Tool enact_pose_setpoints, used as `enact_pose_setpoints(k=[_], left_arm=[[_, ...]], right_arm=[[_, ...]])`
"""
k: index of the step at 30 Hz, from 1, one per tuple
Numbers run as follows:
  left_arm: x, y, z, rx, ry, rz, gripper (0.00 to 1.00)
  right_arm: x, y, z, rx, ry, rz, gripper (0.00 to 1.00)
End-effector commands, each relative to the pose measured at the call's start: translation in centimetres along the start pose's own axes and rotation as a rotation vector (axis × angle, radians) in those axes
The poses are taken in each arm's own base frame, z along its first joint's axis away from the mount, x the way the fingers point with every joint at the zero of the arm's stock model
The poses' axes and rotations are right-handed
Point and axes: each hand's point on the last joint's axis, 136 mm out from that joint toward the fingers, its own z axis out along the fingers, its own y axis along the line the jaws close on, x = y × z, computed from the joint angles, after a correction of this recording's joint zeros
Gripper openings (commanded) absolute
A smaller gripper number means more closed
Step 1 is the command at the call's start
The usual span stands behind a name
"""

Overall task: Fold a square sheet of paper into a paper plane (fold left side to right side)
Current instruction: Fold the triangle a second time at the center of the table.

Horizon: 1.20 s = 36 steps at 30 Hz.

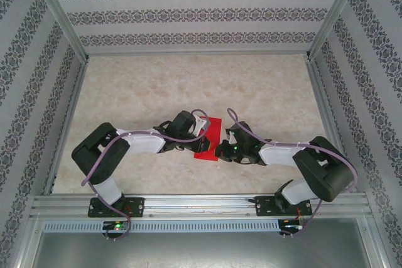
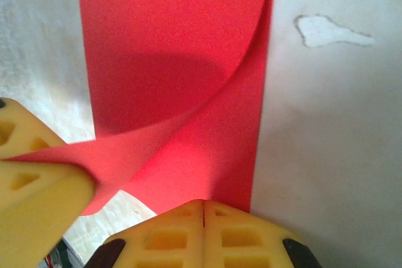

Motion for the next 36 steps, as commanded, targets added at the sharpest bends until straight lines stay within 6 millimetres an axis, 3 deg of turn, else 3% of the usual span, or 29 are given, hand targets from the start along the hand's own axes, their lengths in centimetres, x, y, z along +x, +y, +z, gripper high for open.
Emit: enact_pose_setpoints(k=[1, 11, 36], left_arm=[[-0.2, 0.3, 0.0, 0.030, -0.009, -0.018, 0.04], [-0.1, 1.2, -0.4, 0.068, 0.007, -0.047, 0.06], [-0.3, 3.6, -0.1, 0.081, -0.032, -0.070, 0.07]], right_arm=[[0.4, -1.0, 0.2, 0.056, 0.019, -0.003, 0.00], [0.8, -2.5, -0.5, 0.119, 0.053, -0.017, 0.00], [0.3, -2.1, -1.0, 0.085, 0.059, -0.020, 0.00]])
